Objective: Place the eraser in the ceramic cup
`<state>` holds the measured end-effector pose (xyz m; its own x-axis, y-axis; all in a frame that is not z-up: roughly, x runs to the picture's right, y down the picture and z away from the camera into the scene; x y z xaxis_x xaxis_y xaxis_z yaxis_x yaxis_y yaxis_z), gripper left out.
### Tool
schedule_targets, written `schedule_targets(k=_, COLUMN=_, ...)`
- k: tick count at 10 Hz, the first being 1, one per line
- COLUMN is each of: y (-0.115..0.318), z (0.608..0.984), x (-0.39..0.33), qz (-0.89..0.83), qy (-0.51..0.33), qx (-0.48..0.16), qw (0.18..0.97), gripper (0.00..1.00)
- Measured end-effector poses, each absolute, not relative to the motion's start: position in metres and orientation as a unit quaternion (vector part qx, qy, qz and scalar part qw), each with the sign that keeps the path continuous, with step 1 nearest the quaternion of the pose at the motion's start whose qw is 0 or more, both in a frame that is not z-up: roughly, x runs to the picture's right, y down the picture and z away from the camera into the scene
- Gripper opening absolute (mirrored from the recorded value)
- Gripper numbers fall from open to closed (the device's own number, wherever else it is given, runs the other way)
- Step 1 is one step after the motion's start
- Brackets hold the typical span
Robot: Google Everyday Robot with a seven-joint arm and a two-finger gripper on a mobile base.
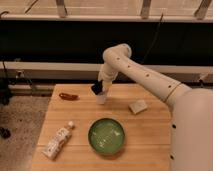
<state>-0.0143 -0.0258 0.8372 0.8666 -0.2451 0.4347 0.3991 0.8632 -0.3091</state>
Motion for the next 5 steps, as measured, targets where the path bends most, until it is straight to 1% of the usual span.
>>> schedule_targets(k=1, y=-0.0255, z=0.8376, x=-0.0156, qz=-0.170, qy=-0.196, qx=-0.198, qw=0.945, gripper=0.40)
schedule_targets(k=2, y=-0.0254, z=0.8379, x=-0.0169, qz=-0.169, qy=-0.198, qx=-0.197, qw=0.945, gripper=0.52)
schedule_targets(k=4, y=-0.0249, z=0.8389, x=-0.0200, qz=-0.170, qy=-0.200, qx=-0.197, qw=0.945, gripper=0.72)
schedule_targets(k=5, y=-0.0251, z=0.8391, x=-0.0224, qz=-0.172, qy=-0.201, qx=-0.196, qw=0.944, gripper=0.79)
